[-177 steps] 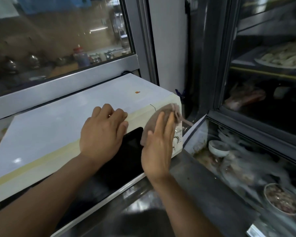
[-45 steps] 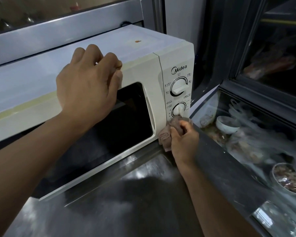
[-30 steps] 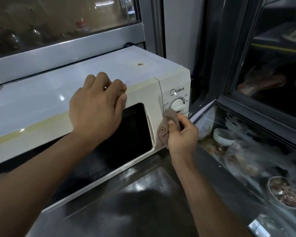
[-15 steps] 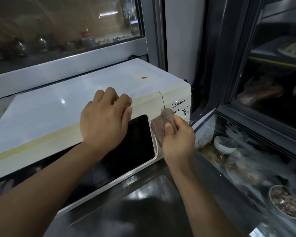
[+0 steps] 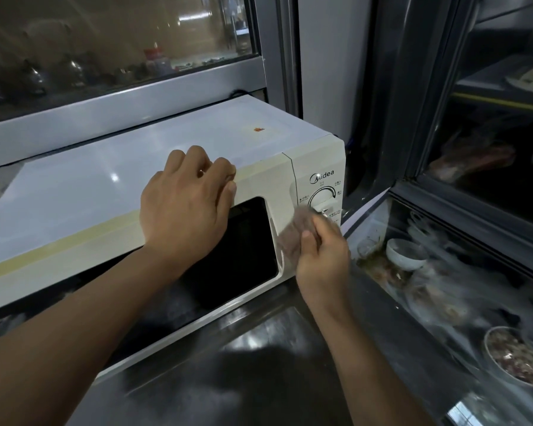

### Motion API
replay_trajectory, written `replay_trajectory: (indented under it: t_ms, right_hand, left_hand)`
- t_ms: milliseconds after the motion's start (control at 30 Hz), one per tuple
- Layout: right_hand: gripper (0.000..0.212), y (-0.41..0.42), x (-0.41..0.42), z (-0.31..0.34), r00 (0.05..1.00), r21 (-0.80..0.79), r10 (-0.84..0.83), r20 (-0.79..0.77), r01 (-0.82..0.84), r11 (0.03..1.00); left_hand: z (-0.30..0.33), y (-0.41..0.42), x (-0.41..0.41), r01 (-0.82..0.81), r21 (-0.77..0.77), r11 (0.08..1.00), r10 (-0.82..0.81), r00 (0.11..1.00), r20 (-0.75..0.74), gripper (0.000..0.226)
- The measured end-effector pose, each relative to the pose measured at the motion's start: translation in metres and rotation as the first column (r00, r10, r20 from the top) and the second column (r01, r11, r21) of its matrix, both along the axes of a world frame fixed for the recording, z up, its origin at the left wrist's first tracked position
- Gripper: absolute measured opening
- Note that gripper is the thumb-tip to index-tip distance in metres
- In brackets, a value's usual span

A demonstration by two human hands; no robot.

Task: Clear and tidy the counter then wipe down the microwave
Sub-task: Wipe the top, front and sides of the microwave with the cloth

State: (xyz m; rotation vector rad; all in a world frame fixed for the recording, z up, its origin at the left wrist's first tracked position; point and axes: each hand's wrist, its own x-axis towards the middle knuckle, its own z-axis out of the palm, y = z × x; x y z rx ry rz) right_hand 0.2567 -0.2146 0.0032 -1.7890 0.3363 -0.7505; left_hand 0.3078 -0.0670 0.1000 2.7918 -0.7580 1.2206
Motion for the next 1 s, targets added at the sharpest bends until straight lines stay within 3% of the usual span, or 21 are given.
replay_trajectory:
  t_ms: [167, 333, 567, 833, 1000]
  right_hand:
    - [0.038, 0.012, 0.001, -0.002, 0.997, 0.008, -0.018, 0.079, 0.018, 1.000]
    - [0.031, 0.000, -0.003, -0.033, 0.996, 0.125, 0.013, -0.083, -0.003, 0.992]
    - [0.027, 0.006, 0.000, -0.006, 0.991, -0.027, -0.122, 0.049, 0.123, 0.992]
    - [0.022, -0.038, 0.014, -0.007, 0.987, -0.110, -0.147, -0.071, 0.139, 0.984]
    - [0.021, -0.038, 0.019, -0.012, 0.980, 0.070, -0.188, -0.063, 0.192, 0.979]
  left_hand:
    - [-0.001, 0.001, 0.000, 0.006, -0.003, 1.000, -0.006, 1.000, -0.003, 0.022]
    - [-0.001, 0.001, 0.000, 0.013, -0.009, 1.000, -0.014, 1.000, -0.005, 0.023]
    - [-0.001, 0.000, -0.001, 0.014, -0.028, 1.000, -0.014, 1.000, -0.009, 0.024]
    - [-0.001, 0.001, 0.000, 0.010, -0.027, 1.000, -0.010, 1.000, -0.002, 0.026]
    - [-0.001, 0.002, 0.000, 0.014, -0.017, 1.000, -0.014, 1.000, 0.012, 0.024]
